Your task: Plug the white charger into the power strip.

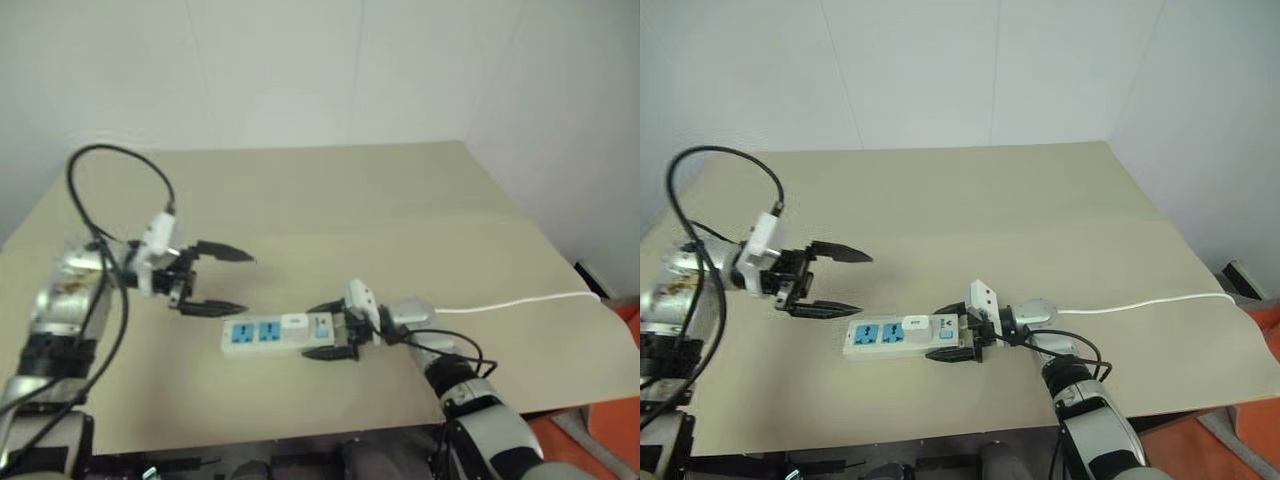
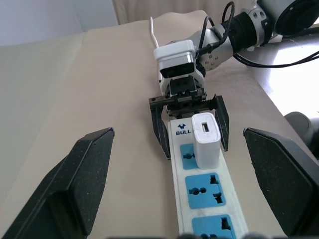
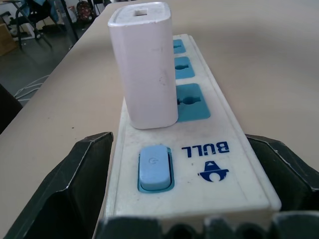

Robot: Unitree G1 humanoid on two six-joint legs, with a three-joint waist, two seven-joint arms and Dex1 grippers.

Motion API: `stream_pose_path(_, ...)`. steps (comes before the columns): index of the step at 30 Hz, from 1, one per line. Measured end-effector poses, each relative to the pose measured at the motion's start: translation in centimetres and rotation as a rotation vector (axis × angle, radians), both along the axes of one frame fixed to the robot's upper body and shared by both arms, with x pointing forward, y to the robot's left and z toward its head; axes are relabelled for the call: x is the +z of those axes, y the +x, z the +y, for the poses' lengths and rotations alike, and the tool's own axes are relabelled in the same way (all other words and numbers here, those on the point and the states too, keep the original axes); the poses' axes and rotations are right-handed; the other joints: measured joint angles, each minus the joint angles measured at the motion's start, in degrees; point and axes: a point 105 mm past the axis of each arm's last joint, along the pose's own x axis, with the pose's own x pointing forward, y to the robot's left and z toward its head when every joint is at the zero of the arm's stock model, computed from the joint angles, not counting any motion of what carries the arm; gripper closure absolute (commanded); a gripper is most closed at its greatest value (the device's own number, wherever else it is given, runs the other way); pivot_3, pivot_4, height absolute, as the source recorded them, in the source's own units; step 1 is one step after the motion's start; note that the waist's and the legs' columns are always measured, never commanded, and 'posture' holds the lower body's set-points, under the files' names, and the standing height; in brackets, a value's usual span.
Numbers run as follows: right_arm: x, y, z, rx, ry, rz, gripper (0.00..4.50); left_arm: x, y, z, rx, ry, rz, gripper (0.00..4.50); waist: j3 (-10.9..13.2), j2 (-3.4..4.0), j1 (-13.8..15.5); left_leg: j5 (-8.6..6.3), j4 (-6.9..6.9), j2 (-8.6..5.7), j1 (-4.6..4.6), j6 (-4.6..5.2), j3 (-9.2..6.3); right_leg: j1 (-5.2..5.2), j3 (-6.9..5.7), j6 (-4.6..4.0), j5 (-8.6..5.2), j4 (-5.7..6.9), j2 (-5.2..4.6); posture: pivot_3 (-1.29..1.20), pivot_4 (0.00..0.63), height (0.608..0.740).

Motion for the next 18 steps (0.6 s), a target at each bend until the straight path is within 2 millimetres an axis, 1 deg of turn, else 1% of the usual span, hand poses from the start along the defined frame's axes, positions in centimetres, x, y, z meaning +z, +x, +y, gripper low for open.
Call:
stream_pose_path(3, 0.1, -0.3, -0.6, -0.003, -0.015, -0.012, 0.03, -0.3, -0.4, 1.0, 0.055, 0.018, 0.000, 0.00, 0.1, 0.00, 0.2, 0.00, 0.00, 0.01, -0.07, 0.00, -0.01, -0.08, -0.02, 0.00, 0.00, 0.01, 0.00, 0.00, 0.150, 0.740)
stream_pose_path(6, 0.4, -0.6, -2.6, -0.042, -0.025, -0.013, 0.03, -0.2, -0.9, 2.7, 0.159, 0.030, -0.009, 0.00, 0.2, -0.02, 0.7, 0.00, 0.01, -0.01, -0.20, 0.00, 0.01, -0.18, -0.03, 0.00, 0.00, -0.03, -0.07, 0.00, 0.150, 0.740)
stream_pose_path(8, 1.2, -0.7, -4.4, -0.084, -0.035, -0.040, 0.03, -0.2, -1.6, 3.9, 0.223, 0.034, -0.012, 0.00, 0.4, -0.04, 0.9, 0.00, 0.01, -0.03, -0.22, 0.00, 0.06, -0.23, -0.04, 0.00, 0.00, -0.03, -0.16, 0.00, 0.150, 0.740)
stream_pose_path(13, 4.1, -1.2, -7.3, -0.148, -0.031, -0.119, 0.03, 0.1, -3.7, 5.8, 0.335, 0.015, -0.012, 0.00, 0.6, -0.08, 1.6, 0.00, 0.01, -0.02, -0.20, 0.00, 0.15, -0.24, -0.08, 0.00, -0.01, -0.06, -0.23, 0.00, 0.150, 0.740)
stream_pose_path(14, 4.6, -1.3, -8.2, -0.169, -0.035, -0.128, 0.03, 0.0, -4.2, 6.3, 0.364, 0.011, -0.008, 0.00, 0.6, -0.09, 1.7, 0.00, 0.01, -0.03, -0.19, 0.00, 0.18, -0.22, -0.07, -0.02, -0.02, -0.06, -0.25, 0.00, 0.150, 0.740)
stream_pose_path(18, 6.0, -1.3, -11.4, -0.260, -0.063, -0.143, 0.03, 0.3, -5.9, 7.2, 0.449, 0.008, -0.008, 0.00, 0.7, -0.16, 2.1, 0.00, 0.01, -0.02, -0.18, 0.00, 0.25, -0.22, -0.07, -0.03, -0.04, -0.10, -0.29, 0.00, 0.150, 0.740)
